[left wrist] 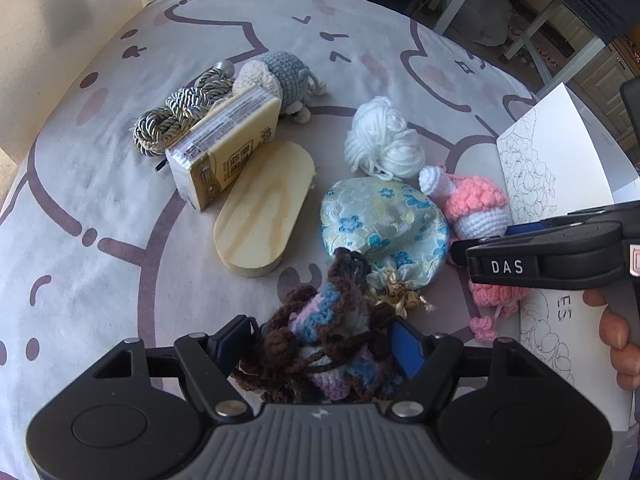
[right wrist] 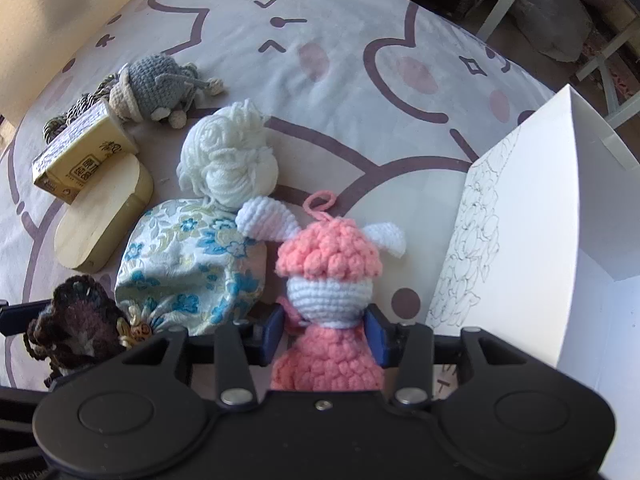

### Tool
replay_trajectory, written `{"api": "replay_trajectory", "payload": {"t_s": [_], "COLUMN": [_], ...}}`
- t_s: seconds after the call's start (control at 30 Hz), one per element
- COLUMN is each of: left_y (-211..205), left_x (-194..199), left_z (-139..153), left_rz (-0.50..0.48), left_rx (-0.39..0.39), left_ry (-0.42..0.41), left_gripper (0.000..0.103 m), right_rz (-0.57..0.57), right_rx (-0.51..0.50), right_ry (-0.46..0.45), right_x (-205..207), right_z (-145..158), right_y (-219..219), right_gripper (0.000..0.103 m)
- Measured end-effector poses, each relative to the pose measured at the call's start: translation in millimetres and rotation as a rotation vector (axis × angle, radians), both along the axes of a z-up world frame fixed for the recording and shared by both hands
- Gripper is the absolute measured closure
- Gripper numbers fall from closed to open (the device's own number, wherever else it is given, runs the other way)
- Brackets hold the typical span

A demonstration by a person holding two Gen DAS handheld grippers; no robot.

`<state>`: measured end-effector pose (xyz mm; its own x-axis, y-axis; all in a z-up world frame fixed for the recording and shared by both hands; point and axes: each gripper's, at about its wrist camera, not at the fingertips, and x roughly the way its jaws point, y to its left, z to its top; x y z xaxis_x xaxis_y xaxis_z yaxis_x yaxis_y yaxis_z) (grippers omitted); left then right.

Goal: Organize objects
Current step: 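Grasp the brown crocheted knit with the left gripper while the right gripper grasps the pink bunny doll, then lift both held dolls and carry them over the white box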

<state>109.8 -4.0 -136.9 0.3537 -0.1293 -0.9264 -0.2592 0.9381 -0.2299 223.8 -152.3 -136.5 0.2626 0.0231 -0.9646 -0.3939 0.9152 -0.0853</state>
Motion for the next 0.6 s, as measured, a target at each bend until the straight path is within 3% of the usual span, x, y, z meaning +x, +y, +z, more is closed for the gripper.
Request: {"api": "replay_trajectory", "payload": {"t_s": [0.1,0.23,0.33,0.6], "left_y": [-1.0,-1.9,-2.9,2.6], "left_x": [-0.7,-2.5,-3.8,-4.1], "left_z": [-1.6,-0.8,-0.5,14.0], "left_rz": [-0.008,-0.03,-0.049,-0.044], "left_rx": [0.007,0.018,0.031,0.038], "left_ry": [0.011,0.015,0.014,-0.031], "left_gripper": [0.028,0.032,0.037,0.043], "right_rz": [0.04,0.068,0.055,0.003], "right_rx": [-0.027,-0.036,-0.017,0.084], "right_ry": [-0.01,-0.026,-0.025,-0.038], "right_x": [-4.0,-5.9,-5.7,-10.6], "right_z": [-3.9,-1.8,0.9,26.4], "right_y": [4.3,6.6,2.5,-8.2], "right_gripper": [0.053,0.063,0.068,0.07]}}
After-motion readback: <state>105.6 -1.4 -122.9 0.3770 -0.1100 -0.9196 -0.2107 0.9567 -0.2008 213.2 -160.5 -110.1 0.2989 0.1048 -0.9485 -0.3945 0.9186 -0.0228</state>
